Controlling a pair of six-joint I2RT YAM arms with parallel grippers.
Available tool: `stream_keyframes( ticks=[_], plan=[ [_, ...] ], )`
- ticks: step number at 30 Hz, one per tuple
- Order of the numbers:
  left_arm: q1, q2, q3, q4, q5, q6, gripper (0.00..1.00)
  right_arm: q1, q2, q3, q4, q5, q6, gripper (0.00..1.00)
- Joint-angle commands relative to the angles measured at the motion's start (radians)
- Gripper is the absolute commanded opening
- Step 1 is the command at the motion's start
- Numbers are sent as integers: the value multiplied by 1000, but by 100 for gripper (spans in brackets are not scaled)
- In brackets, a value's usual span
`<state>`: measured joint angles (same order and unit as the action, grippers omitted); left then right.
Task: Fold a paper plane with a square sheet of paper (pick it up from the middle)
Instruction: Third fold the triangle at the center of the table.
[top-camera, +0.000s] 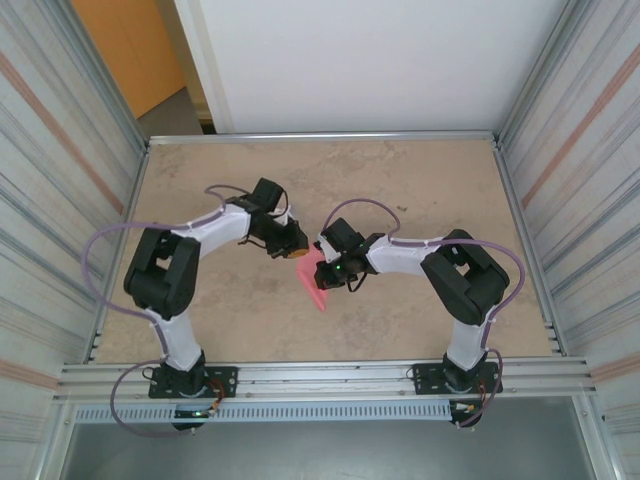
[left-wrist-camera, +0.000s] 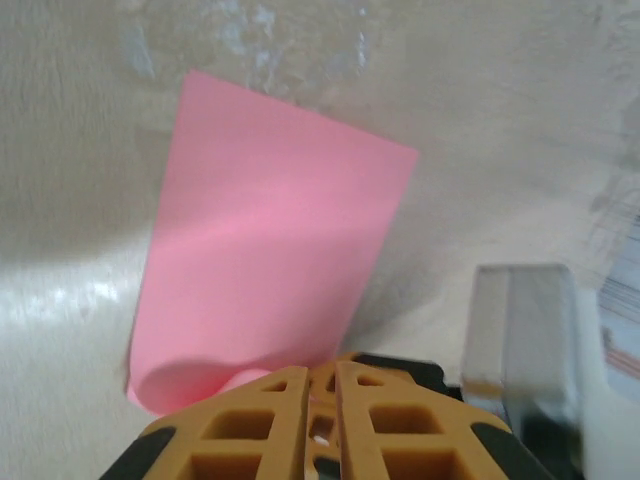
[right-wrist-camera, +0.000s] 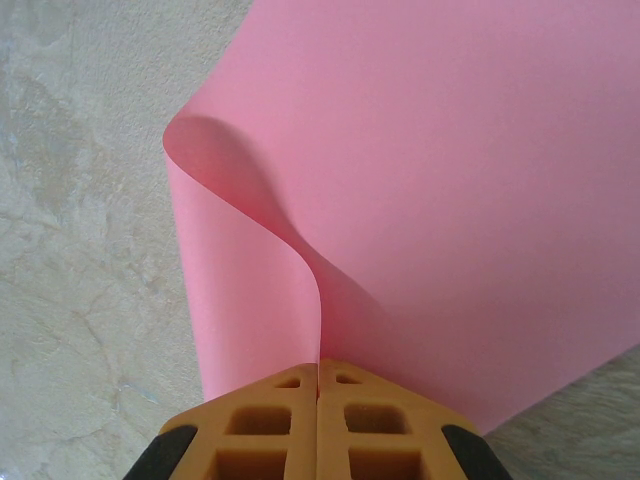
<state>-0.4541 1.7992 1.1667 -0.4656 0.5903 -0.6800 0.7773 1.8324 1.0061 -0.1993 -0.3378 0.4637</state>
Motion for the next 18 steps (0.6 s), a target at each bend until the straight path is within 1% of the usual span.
stream_keyframes(
  ticks=[1,9,18],
  plan=[
    [-21,-33,-85,44,35,-76,15,-7,27,10,-41,10,14,0],
    [-64,-36,-157,80,54,-105,11,-6,30,13,-42,10,15,0],
    [-70,-4,-175,86,45,-93,10,-6,36,17,-45,11,16,0]
  ],
)
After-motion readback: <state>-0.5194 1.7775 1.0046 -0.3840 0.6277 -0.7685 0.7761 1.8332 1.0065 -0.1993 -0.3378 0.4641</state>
